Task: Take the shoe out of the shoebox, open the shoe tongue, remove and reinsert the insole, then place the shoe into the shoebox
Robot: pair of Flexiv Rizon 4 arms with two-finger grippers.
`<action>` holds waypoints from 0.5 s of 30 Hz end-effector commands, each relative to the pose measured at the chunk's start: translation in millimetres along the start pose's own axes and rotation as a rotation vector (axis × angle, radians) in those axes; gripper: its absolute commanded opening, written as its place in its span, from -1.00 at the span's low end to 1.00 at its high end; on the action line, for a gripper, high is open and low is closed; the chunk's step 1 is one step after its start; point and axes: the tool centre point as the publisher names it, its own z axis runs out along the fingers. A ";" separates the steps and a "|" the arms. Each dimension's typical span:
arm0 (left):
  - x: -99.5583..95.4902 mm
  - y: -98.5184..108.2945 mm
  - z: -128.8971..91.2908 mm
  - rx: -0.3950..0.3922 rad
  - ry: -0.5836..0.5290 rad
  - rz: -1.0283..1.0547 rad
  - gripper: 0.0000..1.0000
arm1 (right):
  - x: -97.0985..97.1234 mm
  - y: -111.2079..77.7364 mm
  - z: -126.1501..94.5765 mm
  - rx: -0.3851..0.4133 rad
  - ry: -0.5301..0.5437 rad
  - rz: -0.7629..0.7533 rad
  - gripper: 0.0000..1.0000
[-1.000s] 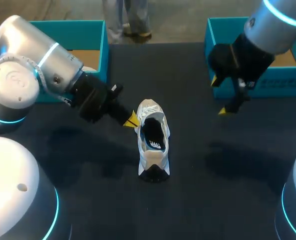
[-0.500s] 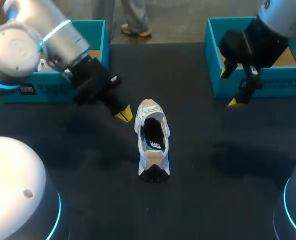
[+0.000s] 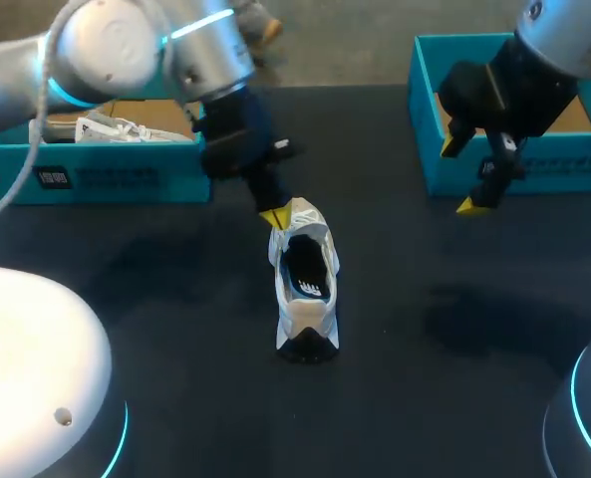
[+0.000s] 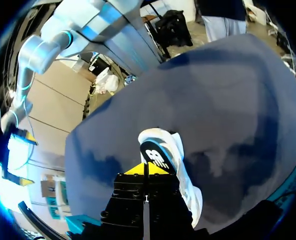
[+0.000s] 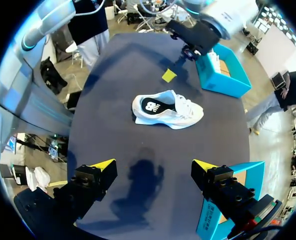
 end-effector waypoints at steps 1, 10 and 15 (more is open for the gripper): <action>-6.4 8.1 0.3 0.121 0.076 -0.031 -1.00 | -1.2 0.9 1.6 0.003 0.002 0.000 1.00; 4.4 -4.1 11.9 0.016 0.142 -0.117 -1.00 | -1.2 0.9 1.6 0.003 0.002 0.000 1.00; 4.4 -4.1 11.9 0.016 0.142 -0.117 -1.00 | -1.2 0.9 1.6 0.003 0.002 0.000 1.00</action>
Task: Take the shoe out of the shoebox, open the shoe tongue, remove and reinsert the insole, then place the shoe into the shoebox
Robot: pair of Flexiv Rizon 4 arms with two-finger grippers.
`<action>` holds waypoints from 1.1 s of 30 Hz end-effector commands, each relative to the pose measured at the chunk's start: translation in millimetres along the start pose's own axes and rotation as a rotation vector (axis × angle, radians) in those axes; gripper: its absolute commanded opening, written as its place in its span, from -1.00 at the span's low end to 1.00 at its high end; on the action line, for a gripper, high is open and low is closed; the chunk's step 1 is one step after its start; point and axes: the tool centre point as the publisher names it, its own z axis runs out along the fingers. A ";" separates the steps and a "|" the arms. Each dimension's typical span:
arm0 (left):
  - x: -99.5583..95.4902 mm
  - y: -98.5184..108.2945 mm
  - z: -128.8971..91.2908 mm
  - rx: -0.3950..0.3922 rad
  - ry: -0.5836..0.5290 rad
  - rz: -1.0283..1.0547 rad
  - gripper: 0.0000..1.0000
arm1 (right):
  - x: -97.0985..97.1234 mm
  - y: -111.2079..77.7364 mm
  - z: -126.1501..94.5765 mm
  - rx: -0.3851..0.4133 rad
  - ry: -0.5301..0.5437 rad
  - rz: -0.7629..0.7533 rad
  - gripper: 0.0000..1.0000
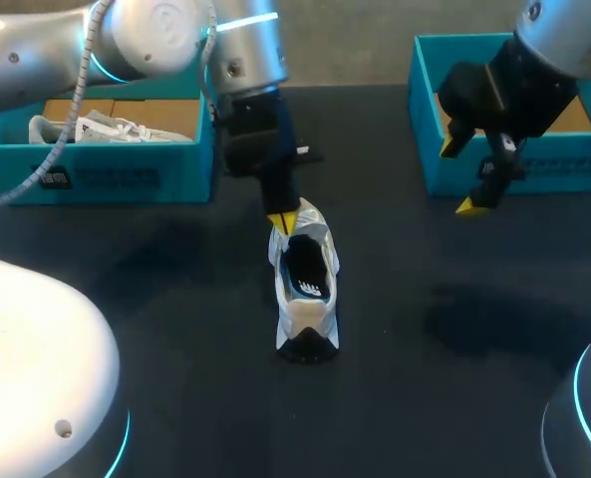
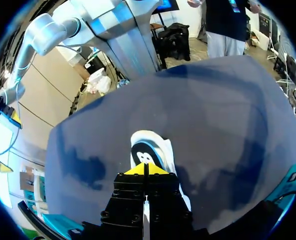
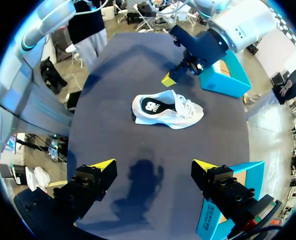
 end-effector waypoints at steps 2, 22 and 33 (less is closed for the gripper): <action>2.3 -7.1 -0.2 -0.049 -0.003 0.000 -1.00 | -1.1 0.6 0.7 0.002 0.002 0.001 1.00; -11.7 10.8 50.1 -0.240 0.205 -0.018 -1.00 | -1.1 0.6 0.7 0.002 0.002 0.001 1.00; 7.5 25.3 80.6 -0.310 0.269 -0.066 -1.00 | -1.1 0.6 0.7 0.002 0.002 0.001 1.00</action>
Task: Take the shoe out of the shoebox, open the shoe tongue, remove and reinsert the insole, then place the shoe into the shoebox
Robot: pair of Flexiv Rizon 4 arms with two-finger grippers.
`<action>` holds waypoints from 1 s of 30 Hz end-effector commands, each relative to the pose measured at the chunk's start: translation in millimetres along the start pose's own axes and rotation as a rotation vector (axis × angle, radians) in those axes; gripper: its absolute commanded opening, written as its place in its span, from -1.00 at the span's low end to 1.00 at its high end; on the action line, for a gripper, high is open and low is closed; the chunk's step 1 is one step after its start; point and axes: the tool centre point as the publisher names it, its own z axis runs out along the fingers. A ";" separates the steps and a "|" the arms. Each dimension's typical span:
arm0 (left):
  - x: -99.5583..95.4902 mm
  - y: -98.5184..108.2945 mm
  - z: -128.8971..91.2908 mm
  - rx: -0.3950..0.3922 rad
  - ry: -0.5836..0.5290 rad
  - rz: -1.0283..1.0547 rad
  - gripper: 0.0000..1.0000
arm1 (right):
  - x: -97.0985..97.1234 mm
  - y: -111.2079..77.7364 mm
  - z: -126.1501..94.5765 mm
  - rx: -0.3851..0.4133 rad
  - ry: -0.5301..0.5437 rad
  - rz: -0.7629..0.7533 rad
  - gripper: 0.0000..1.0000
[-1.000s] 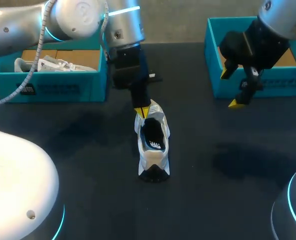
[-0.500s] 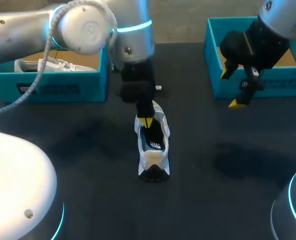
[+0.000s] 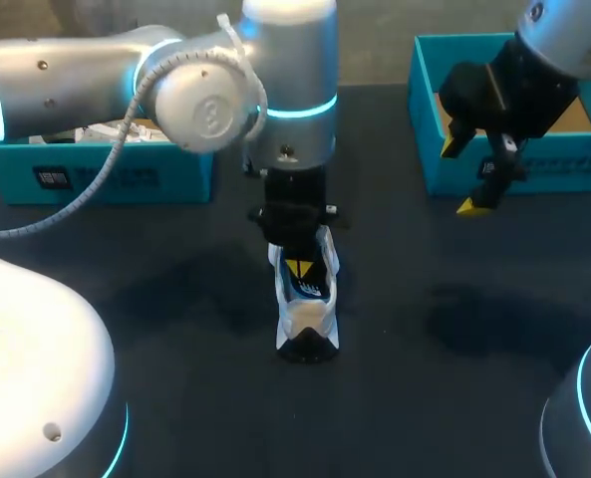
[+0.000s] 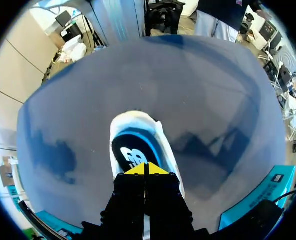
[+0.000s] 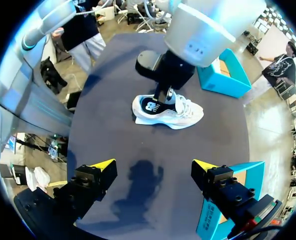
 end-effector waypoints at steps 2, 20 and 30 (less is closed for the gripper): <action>-3.7 3.0 18.0 -0.030 -0.007 -0.033 -1.00 | -1.7 1.6 0.9 0.005 0.003 0.002 1.00; -1.3 6.6 41.9 -0.066 -0.006 -0.115 -1.00 | -1.7 1.6 0.9 0.005 0.003 0.002 1.00; -13.3 -6.0 36.9 -0.065 -0.002 -0.095 -1.00 | -1.7 1.6 0.9 0.005 0.003 0.002 1.00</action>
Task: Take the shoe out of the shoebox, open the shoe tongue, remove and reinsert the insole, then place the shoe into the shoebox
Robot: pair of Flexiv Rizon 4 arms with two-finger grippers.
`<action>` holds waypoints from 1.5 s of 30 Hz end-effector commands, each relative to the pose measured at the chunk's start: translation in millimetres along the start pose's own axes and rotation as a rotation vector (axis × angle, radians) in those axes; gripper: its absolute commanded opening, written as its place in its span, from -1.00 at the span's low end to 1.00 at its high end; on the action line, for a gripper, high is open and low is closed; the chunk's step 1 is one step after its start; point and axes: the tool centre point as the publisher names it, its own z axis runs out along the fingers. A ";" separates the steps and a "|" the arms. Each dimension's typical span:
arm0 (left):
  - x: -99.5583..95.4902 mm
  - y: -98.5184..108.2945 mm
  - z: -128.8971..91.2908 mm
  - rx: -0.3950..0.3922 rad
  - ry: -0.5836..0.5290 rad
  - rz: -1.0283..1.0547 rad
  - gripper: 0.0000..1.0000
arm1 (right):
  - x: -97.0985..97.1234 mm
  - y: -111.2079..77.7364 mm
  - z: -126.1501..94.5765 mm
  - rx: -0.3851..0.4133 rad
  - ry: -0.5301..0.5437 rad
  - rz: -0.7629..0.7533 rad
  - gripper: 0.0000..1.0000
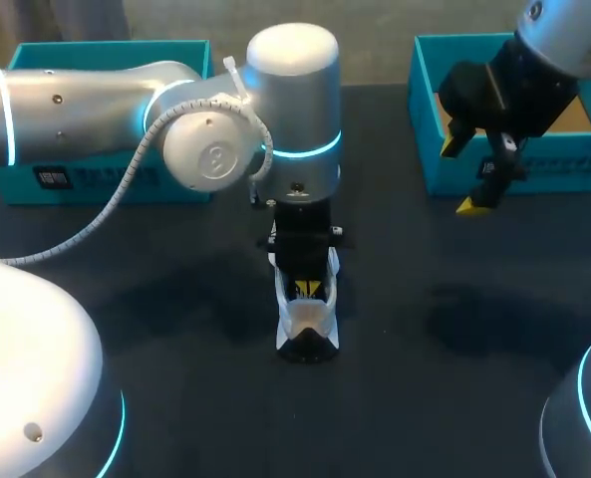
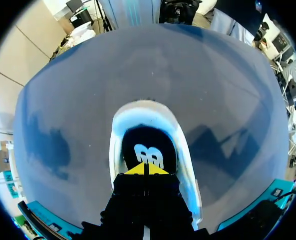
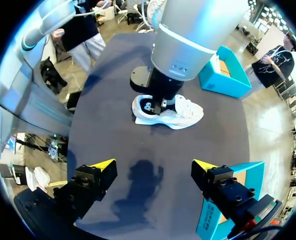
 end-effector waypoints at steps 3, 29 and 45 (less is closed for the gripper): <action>-0.6 -11.4 9.5 0.007 0.023 -0.006 -1.00 | -1.2 0.8 1.2 0.003 0.002 0.002 1.00; 6.9 0.1 36.0 -0.152 0.079 -0.083 -1.00 | -1.2 0.8 1.2 0.003 0.002 0.002 1.00; 12.1 -8.7 14.9 -0.174 0.009 -0.082 -1.00 | -1.2 0.8 1.2 0.003 0.002 0.002 1.00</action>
